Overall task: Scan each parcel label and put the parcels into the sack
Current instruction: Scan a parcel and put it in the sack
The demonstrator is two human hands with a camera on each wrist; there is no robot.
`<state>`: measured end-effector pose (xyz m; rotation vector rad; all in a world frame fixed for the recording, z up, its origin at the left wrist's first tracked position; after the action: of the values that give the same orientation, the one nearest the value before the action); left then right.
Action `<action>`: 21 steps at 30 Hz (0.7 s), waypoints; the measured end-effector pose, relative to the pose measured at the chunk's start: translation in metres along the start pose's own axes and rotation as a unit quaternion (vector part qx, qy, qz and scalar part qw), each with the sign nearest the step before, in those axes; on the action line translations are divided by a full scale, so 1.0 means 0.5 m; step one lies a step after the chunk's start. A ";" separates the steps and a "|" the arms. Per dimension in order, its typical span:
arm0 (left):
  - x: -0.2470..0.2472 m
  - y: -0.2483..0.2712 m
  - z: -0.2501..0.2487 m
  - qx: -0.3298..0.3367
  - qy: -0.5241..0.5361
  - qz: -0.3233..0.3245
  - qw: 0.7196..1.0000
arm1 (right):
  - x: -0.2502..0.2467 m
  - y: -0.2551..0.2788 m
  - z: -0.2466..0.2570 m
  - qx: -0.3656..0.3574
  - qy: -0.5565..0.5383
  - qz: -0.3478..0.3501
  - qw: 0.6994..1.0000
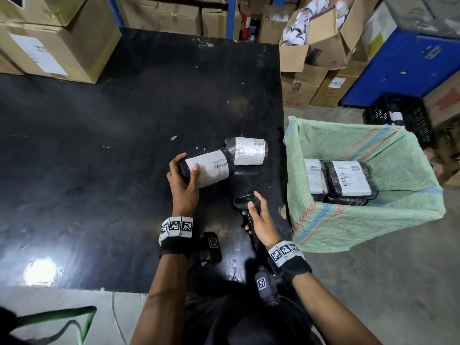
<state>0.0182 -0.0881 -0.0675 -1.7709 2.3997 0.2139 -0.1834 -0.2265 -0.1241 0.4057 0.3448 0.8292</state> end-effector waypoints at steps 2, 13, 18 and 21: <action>-0.006 0.007 -0.002 -0.001 0.010 -0.004 1.000 | 0.007 -0.015 -0.009 0.013 0.003 0.001 1.000; 0.061 0.076 -0.047 -0.037 0.053 0.061 0.996 | -0.068 -0.012 0.005 -0.059 0.152 0.027 0.986; 0.136 0.104 -0.089 -0.038 0.075 0.124 0.989 | -0.154 0.031 0.117 -0.130 0.096 0.017 0.987; 0.188 0.114 -0.113 -0.039 0.098 0.168 0.980 | -0.207 0.030 0.177 -0.188 0.055 -0.014 0.981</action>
<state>-0.0658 -0.1707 -0.0302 -1.4640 2.8631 0.1812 -0.2186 -0.3155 -0.0260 0.0032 0.2879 0.8706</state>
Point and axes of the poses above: each hand's wrist, its own y-axis away from the middle knuckle, its own x-axis out of the palm, z = x × y, the point moved 6 cm from there along -y, towards the middle knuckle, and after that the axes turned 3 degrees about -y, right-handed, at the moved point
